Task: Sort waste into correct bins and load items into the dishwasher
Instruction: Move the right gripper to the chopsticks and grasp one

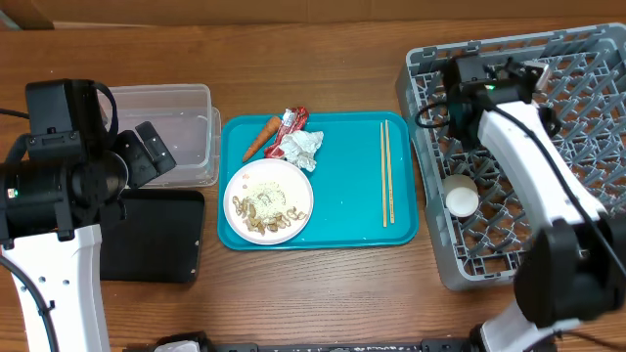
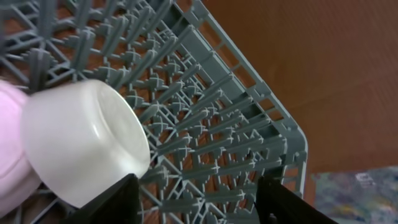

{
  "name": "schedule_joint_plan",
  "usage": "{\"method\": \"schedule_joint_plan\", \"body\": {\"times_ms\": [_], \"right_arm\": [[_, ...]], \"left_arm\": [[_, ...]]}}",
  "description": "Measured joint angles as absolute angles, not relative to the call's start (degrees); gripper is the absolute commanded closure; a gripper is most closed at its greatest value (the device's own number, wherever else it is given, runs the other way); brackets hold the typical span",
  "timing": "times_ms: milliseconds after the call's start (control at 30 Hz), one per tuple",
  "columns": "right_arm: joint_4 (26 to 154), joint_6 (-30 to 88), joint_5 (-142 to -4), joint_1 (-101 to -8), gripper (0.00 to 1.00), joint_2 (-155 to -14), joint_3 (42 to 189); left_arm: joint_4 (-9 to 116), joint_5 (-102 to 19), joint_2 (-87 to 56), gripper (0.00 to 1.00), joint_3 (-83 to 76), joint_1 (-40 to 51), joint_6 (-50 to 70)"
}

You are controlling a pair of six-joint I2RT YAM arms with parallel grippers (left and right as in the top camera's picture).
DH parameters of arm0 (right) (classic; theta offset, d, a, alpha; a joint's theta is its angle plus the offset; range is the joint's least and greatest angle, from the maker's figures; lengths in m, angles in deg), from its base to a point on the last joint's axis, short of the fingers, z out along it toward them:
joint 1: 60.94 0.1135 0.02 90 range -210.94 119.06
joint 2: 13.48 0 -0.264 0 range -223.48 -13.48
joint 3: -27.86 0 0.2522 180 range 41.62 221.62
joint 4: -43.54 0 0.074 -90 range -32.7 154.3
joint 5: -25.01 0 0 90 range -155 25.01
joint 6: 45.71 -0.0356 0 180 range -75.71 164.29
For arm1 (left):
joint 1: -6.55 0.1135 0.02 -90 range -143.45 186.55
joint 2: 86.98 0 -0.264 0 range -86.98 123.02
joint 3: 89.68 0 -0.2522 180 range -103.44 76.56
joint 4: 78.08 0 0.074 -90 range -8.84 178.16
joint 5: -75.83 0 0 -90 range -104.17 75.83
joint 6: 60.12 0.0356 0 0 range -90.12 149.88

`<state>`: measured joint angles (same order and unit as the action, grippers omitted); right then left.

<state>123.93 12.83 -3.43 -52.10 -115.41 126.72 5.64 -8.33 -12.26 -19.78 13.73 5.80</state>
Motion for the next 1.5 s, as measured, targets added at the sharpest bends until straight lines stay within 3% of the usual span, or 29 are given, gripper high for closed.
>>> {"method": "schedule_joint_plan", "body": {"times_ms": [200,367,467,600,1000,1500], "right_arm": [[121.57,17.42,-15.22,-49.12,0.35,-106.77,126.72],[118.29,23.04,-38.32,-44.01,0.36,-101.48,126.74],[116.45,24.83,-54.95,-40.84,0.48,-101.35,126.74],[115.97,23.89,-64.18,-37.67,0.54,-103.8,126.63],[117.22,19.78,-68.81,-34.94,0.62,-123.62,122.61],[115.78,18.82,-64.0,-34.96,0.63,-129.2,122.61]], "left_arm": [[5.66,-8.33,-12.26,0.0,-19.78,13.73,5.8],[5.66,-8.33,-12.26,0.0,-19.78,13.73,5.8],[5.66,-8.33,-12.26,0.0,-19.78,13.73,5.8],[5.66,-8.33,-12.26,0.0,-19.78,13.73,5.8],[5.66,-8.33,-12.26,0.0,-19.78,13.73,5.8],[5.66,-8.33,-12.26,0.0,-19.78,13.73,5.8]]}}
